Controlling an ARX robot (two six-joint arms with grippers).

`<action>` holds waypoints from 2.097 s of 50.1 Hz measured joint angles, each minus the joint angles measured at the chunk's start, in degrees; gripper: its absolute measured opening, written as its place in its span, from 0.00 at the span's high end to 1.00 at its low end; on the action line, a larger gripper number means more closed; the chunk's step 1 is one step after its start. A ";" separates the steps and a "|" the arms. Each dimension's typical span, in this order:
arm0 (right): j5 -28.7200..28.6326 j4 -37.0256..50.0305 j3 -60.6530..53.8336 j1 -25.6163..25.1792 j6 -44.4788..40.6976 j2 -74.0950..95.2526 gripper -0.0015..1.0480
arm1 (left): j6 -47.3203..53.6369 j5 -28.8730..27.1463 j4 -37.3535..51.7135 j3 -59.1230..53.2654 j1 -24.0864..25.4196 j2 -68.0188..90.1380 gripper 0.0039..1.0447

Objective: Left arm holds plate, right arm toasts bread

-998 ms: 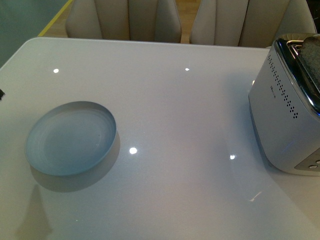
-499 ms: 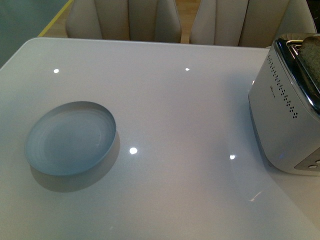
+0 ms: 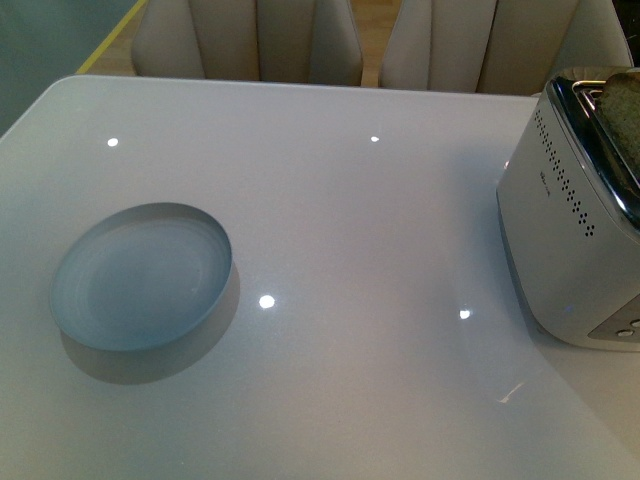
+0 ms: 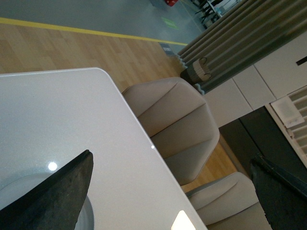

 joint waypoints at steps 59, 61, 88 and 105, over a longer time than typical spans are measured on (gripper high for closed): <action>0.00 0.00 0.00 0.00 0.00 0.00 0.09 | 35.04 24.81 21.40 -19.15 6.84 -10.49 0.41; 0.00 -0.02 0.00 0.00 0.00 0.00 0.09 | 42.56 26.10 20.94 -20.48 8.04 -12.48 0.50; 0.02 -0.02 0.00 0.00 0.02 -0.02 0.09 | 54.58 38.05 11.23 -29.92 20.83 -31.69 0.97; -0.02 -0.02 0.00 0.00 0.00 -0.02 0.09 | 54.77 38.64 -0.02 -29.94 20.98 -43.78 0.97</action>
